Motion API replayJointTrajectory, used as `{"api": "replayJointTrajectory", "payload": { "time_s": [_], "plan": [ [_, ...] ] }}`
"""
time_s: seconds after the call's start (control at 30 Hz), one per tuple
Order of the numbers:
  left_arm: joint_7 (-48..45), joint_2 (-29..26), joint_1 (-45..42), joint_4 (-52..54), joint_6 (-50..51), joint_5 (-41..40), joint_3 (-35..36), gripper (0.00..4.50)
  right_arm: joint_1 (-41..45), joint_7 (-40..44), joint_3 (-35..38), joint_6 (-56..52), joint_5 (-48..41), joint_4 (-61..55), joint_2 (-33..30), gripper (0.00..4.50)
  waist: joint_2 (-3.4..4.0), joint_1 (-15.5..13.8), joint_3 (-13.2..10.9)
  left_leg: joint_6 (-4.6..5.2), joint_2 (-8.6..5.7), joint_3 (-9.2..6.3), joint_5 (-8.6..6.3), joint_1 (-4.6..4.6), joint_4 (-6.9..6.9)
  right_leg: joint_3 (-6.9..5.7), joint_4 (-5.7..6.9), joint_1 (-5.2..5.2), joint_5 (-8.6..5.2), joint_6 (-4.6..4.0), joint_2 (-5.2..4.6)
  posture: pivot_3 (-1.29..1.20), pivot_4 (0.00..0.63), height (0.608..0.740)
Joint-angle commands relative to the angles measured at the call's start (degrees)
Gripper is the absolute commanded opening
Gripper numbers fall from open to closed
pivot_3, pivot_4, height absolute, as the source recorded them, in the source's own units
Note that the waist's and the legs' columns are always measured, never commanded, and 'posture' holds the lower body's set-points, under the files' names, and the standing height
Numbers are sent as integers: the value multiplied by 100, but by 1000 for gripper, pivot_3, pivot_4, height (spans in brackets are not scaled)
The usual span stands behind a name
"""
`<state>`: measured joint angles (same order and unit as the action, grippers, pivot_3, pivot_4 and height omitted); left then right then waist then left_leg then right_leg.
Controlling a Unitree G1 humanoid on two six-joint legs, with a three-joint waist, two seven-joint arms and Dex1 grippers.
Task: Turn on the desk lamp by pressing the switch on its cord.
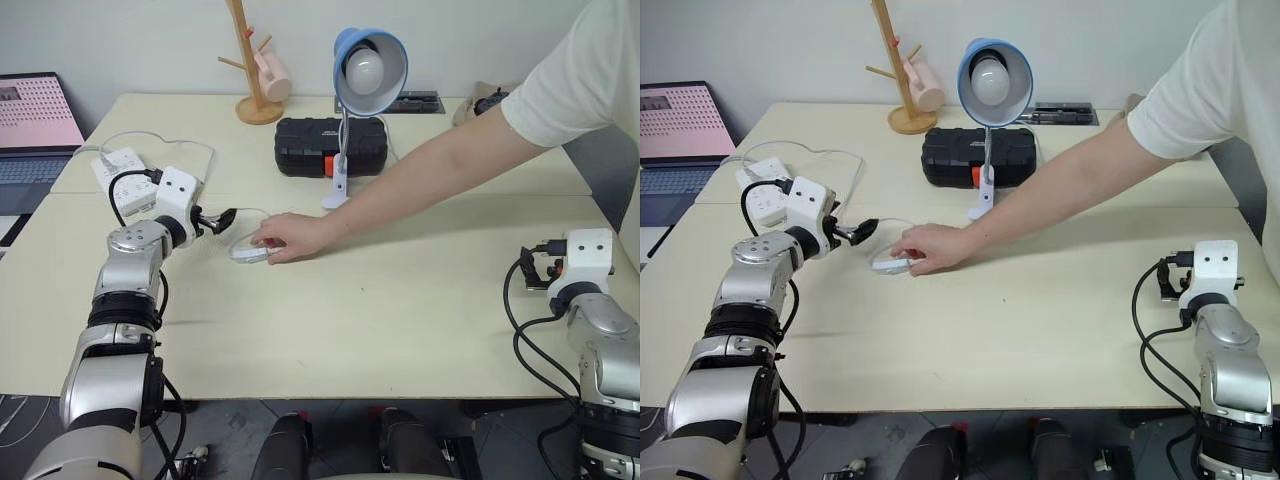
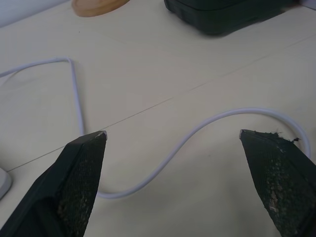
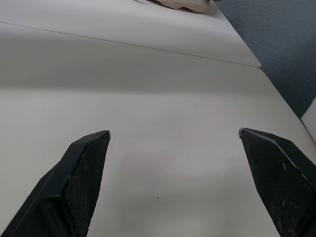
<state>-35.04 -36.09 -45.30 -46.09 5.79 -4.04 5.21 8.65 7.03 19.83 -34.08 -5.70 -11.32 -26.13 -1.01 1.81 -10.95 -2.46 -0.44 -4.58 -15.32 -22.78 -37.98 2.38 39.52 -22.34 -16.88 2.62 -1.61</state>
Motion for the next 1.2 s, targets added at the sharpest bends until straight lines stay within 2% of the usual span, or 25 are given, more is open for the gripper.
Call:
{"api": "replayJointTrajectory", "payload": {
  "time_s": [0.03,0.23,0.3,0.57,0.7,0.8,0.87,1.07,1.2],
  "plan": [
    [-194,-234,-163,123,-102,35,26,4500,144,-15,-7,121,34,-112,-36,4382,0,0,0,0,0,0,0,0,0,0,0,0,0,0,0,0,150,740],
    [-611,-458,-190,113,-187,42,-20,4500,142,-28,-39,161,73,-20,-35,4382,0,5,0,0,0,1,0,1,1,-1,1,0,0,-1,1,0,150,740],
    [-1039,-652,-248,197,-185,35,-85,4500,182,26,-70,160,54,-12,-59,4382,0,7,0,0,0,3,0,1,1,0,1,-1,0,-1,1,0,150,740],
    [-3704,-1357,-252,788,-219,-5,-794,4500,391,753,-340,307,-147,175,-348,4382,3,16,1,0,-2,16,0,3,1,2,0,0,-1,-2,13,0,150,740],
    [-5001,-1503,-358,824,-784,296,-1478,4500,413,1981,-749,259,-791,-277,-565,4382,3,22,1,0,2,16,0,2,1,2,0,0,-2,-3,22,0,150,740],
    [-5008,-1307,-718,88,-1750,839,-1922,4500,87,2945,-1066,121,-1399,-919,-808,4382,4,18,1,1,6,12,-1,1,2,0,-2,0,-3,-6,28,0,150,740],
    [-4984,-1176,-926,-341,-2161,1056,-2100,4500,-42,3150,-1141,-73,-1646,-1234,-891,4382,3,1,1,1,7,8,-1,-1,1,-3,-3,0,-3,-6,29,0,150,740],
    [-4432,-777,-1524,-1689,-3349,1936,-2640,4500,-400,3210,-1320,-559,-2092,-2085,-964,4382,0,0,2,2,2,0,-1,-6,-7,-8,-4,2,-3,-5,25,0,150,740],
    [-4269,-502,-1791,-2236,-3411,2029,-2580,4500,-587,2988,-1290,-772,-2264,-2457,-880,4382,-1,3,3,2,1,0,-1,-4,-7,-6,-2,2,-3,-4,26,0,150,740]
  ]
}}
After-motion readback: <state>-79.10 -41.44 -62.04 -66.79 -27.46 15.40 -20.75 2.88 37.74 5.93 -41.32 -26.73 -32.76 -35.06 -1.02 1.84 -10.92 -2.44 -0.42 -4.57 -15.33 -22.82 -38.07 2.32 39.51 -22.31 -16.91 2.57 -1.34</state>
